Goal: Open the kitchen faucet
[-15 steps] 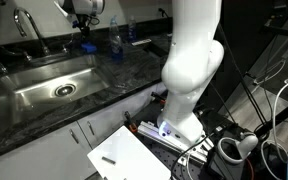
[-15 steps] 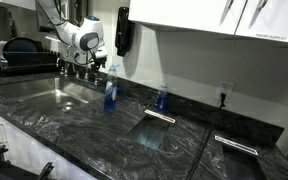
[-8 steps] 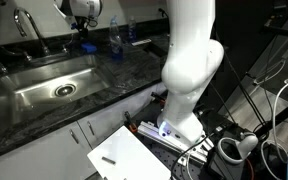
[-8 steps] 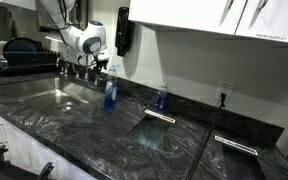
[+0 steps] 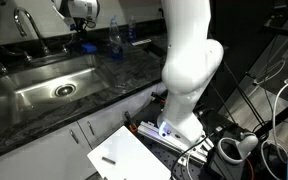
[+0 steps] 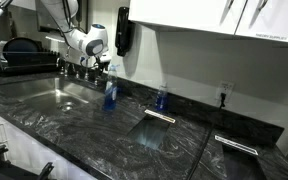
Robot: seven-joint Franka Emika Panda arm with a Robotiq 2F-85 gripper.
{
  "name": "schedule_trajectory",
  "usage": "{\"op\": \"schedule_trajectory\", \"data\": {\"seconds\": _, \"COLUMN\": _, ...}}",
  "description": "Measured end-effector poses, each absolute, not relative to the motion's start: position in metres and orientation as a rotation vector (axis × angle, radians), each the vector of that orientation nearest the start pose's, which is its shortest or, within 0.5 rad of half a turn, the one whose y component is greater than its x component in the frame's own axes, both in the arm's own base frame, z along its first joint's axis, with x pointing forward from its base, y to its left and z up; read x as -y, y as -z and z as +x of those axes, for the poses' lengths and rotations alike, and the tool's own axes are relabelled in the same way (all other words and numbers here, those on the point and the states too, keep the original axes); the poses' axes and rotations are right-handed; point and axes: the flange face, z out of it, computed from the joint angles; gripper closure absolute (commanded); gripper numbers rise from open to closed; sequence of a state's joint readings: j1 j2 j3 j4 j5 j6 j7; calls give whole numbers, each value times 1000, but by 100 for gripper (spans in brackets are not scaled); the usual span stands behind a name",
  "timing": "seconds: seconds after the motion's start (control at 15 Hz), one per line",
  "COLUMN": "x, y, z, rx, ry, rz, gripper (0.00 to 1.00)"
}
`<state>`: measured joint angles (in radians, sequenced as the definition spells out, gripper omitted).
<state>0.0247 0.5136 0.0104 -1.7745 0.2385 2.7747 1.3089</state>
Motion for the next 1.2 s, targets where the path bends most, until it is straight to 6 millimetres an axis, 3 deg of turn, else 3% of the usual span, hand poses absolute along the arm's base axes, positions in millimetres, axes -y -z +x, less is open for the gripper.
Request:
{"op": "schedule_trajectory", "data": {"seconds": 0.4, "x": -15, "y": -318, "z": 711, "rx": -1816, "ry": 416, "rz": -2001, "gripper": 0}}
{"op": "schedule_trajectory", "data": {"seconds": 0.93, "x": -4, "y": -293, "z": 732, "rx": -1852, "ry": 438, "rz": -2038, "gripper": 0}}
{"op": "schedule_trajectory", "data": {"seconds": 1.2, "x": -18, "y": -281, "z": 736, "rx": -1872, "ry": 485, "rz": -2063, "gripper": 0}}
